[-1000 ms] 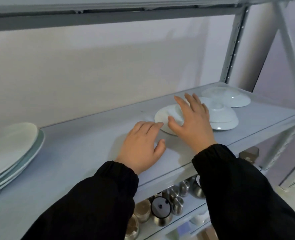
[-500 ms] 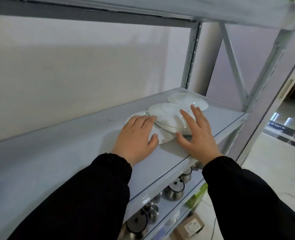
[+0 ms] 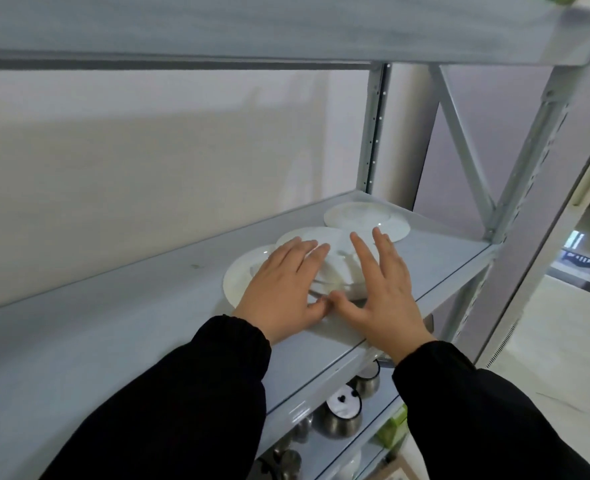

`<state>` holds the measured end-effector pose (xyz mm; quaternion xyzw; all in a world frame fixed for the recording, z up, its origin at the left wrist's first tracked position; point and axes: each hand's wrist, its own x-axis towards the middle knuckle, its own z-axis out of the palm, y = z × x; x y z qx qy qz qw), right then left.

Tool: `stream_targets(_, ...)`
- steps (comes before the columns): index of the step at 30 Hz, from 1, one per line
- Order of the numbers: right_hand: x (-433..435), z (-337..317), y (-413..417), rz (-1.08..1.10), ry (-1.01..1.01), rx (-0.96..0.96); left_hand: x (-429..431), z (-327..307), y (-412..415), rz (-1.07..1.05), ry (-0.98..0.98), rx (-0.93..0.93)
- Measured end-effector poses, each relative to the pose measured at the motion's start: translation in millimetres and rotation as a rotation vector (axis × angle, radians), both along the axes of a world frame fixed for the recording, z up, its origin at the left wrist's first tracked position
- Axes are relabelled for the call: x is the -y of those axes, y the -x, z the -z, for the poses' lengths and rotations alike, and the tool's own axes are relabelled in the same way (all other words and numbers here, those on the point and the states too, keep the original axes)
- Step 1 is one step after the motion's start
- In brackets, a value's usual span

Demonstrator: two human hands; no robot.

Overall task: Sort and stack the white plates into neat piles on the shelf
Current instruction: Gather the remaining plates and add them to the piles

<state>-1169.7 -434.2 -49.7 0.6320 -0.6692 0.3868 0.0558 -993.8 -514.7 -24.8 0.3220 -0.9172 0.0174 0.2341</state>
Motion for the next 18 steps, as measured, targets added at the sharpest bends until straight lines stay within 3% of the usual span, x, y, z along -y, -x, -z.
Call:
stream_targets(6, 0, 0, 3, -0.041, -0.041, 0.013, 8, 4, 21, 0.037, 0.048, 0.140)
stream_targets(13, -1, 0, 2, -0.059, -0.059, 0.039, 0, -1, 16, 0.035, 0.147, 0.165)
stream_targets(18, -6, -1, 1, -0.076, -0.003, 0.131, -6, -5, 0, -0.055, 0.064, 0.125)
